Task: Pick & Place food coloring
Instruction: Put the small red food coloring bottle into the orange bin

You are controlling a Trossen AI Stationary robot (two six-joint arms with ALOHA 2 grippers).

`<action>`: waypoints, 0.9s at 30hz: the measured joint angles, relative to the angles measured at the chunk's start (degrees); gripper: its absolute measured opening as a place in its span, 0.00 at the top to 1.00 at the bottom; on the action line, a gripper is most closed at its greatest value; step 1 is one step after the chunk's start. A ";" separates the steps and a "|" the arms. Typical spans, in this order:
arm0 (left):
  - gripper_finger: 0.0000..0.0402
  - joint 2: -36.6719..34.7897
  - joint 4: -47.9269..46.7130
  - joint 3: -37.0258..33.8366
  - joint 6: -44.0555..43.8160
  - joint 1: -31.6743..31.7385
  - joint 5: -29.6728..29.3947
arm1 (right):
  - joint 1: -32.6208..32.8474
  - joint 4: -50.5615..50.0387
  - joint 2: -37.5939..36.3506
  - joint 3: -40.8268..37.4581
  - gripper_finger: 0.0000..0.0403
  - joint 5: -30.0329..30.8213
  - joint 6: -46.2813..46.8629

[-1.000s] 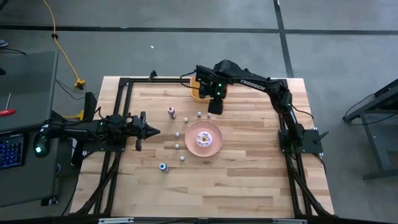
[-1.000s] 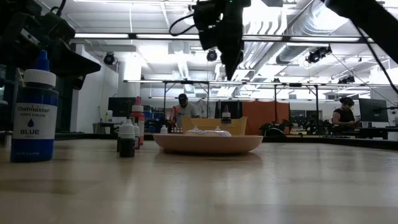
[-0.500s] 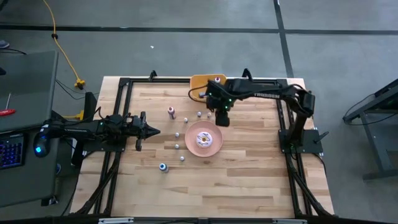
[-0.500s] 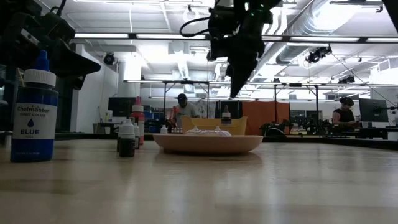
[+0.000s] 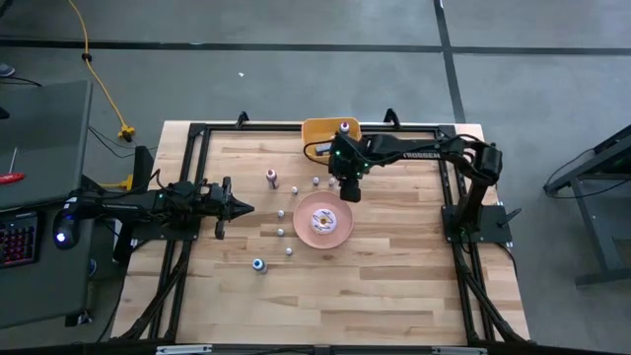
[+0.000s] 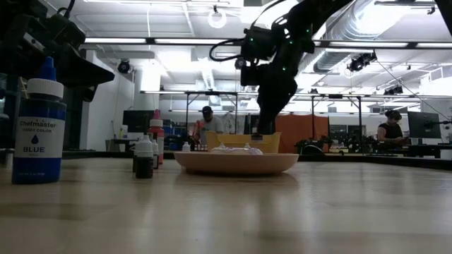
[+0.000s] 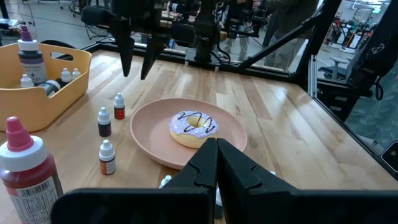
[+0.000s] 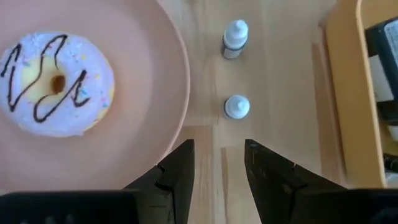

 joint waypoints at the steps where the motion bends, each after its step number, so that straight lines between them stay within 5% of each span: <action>1: 1.00 0.00 0.00 0.00 0.00 0.01 -0.02 | -0.23 0.37 0.00 -0.04 0.67 -0.08 0.00; 10: 1.00 0.00 0.00 0.00 -0.01 0.00 0.00 | -0.62 1.58 1.63 -0.15 0.65 -0.39 1.82; 18: 1.00 0.01 0.00 0.00 -0.02 0.00 -0.01 | -0.99 1.54 2.34 -0.04 0.49 0.42 3.68; 27: 1.00 0.02 0.00 0.00 0.01 -0.01 0.00 | -1.72 -9.10 8.49 11.93 0.44 1.51 6.19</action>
